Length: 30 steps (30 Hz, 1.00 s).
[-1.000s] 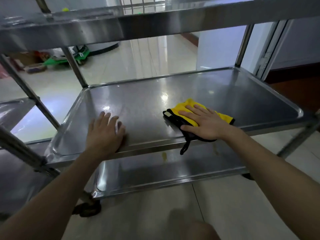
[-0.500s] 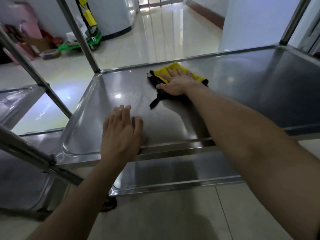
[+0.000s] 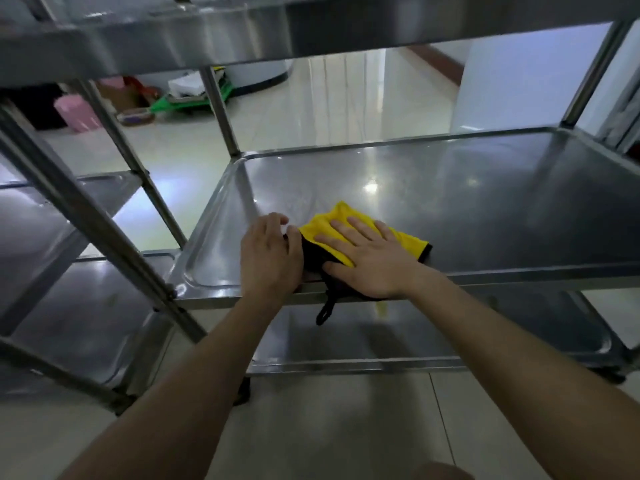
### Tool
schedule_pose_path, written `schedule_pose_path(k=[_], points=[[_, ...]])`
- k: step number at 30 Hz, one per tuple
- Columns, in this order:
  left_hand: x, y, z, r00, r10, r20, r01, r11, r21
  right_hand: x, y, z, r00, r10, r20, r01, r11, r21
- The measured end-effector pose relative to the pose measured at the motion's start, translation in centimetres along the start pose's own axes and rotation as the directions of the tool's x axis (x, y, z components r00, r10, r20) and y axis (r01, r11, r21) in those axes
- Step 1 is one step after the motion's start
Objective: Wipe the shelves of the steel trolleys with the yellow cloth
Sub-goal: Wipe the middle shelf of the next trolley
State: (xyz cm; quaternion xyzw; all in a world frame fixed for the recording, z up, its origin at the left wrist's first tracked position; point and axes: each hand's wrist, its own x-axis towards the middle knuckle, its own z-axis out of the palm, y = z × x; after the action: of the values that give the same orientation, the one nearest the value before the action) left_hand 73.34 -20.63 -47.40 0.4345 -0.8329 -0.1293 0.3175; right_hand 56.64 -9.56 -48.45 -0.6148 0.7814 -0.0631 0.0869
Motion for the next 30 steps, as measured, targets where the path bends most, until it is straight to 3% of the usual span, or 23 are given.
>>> schedule_pose_path(k=[2, 4, 7, 13, 19, 23, 27, 30], points=[[0.5, -2.6, -1.0, 0.996, 0.083, 0.029, -0.087, 0.976, 0.201, 0.0, 0.0, 0.2, 1.0, -0.004, -0.006, 0.004, 1.0, 0.004], [0.8, -5.7, -2.1, 0.997, 0.028, 0.07, -0.05, 0.939, 0.34, 0.2, 0.2, 0.3, 1.0, 0.006, 0.009, -0.006, 1.0, 0.023], [0.6, -7.7, -2.5, 0.991, -0.097, 0.095, 0.063, 0.948, 0.312, 2.5, 0.6, 0.2, 0.997, 0.063, 0.042, -0.064, 0.998, 0.024], [0.7, -7.9, -2.1, 0.981, -0.095, 0.171, 0.048, 0.964, 0.261, 15.7, 1.8, -1.7, 0.968, 0.249, 0.02, -0.249, 0.968, 0.0], [0.9, -8.3, -1.7, 0.991, -0.079, 0.11, 0.052, 0.97, 0.236, 25.3, -3.3, -2.1, 0.986, 0.162, 0.029, -0.162, 0.987, -0.01], [1.1, -8.5, -1.4, 0.996, -0.086, 0.01, 0.082, 0.972, 0.22, 22.5, -4.8, -1.6, 0.998, 0.051, 0.043, -0.051, 0.999, 0.008], [1.1, -8.3, -1.3, 0.994, -0.085, -0.071, 0.094, 0.984, 0.149, 14.4, -7.0, 0.2, 0.993, -0.115, 0.026, 0.115, 0.993, -0.021], [1.0, -8.2, -1.5, 0.991, -0.062, -0.117, 0.074, 0.992, 0.105, 7.2, -7.5, 1.3, 0.987, -0.162, 0.017, 0.162, 0.986, -0.029]])
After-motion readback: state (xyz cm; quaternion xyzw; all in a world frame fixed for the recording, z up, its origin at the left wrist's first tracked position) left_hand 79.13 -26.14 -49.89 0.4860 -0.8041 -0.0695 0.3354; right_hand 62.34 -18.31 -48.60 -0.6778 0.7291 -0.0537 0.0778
